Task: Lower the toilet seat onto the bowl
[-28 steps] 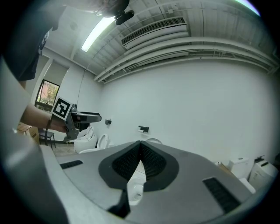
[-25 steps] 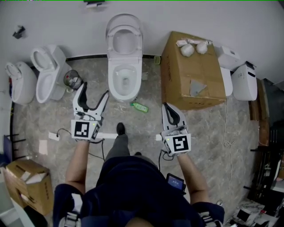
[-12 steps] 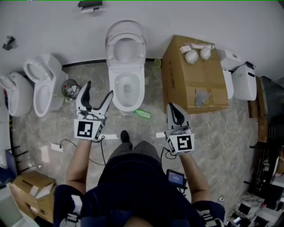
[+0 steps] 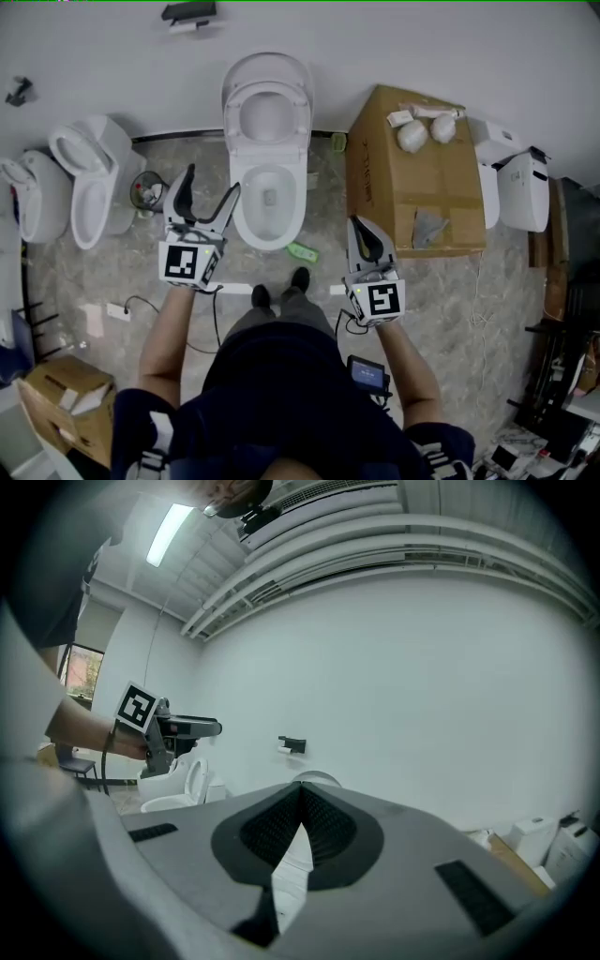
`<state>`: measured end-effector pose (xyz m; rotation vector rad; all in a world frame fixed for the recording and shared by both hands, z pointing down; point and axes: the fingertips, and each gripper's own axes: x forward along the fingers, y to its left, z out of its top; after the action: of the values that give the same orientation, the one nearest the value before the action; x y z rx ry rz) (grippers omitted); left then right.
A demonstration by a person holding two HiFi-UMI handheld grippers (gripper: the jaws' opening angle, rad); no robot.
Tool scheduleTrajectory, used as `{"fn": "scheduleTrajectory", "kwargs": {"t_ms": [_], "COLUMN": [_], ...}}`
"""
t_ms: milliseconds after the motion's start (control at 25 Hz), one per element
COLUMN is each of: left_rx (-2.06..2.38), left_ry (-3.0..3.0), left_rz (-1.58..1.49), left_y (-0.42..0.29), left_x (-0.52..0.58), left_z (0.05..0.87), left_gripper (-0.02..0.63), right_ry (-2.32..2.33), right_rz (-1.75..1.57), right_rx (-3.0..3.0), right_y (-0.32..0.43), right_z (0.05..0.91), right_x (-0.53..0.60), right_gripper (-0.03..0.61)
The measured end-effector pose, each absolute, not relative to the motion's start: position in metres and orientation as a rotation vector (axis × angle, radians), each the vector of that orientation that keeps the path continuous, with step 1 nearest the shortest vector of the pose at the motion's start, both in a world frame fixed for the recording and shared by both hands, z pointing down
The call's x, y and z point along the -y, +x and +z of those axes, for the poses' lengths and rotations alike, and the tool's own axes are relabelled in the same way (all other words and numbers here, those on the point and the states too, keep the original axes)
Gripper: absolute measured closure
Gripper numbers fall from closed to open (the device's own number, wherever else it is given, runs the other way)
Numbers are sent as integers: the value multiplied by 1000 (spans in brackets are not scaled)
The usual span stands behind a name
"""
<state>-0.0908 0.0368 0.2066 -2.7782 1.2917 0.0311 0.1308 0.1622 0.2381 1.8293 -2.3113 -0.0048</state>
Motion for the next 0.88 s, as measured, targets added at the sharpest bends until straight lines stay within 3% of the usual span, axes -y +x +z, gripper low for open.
{"fn": "scheduleTrajectory", "kwargs": {"t_ms": [480, 880], "left_rx": [-1292, -1237], "left_ry": [-2654, -2625], "left_rz": [-245, -407], "left_y": [-20, -7], "left_x": [49, 125], "left_z": [246, 284], "left_gripper": [256, 256], "right_ry": [1661, 1635], "right_rz": [20, 73], "right_rx": [2422, 2428], "right_y": [188, 193], "right_z": [258, 280], "right_x": [-87, -45], "right_gripper": [558, 558]}}
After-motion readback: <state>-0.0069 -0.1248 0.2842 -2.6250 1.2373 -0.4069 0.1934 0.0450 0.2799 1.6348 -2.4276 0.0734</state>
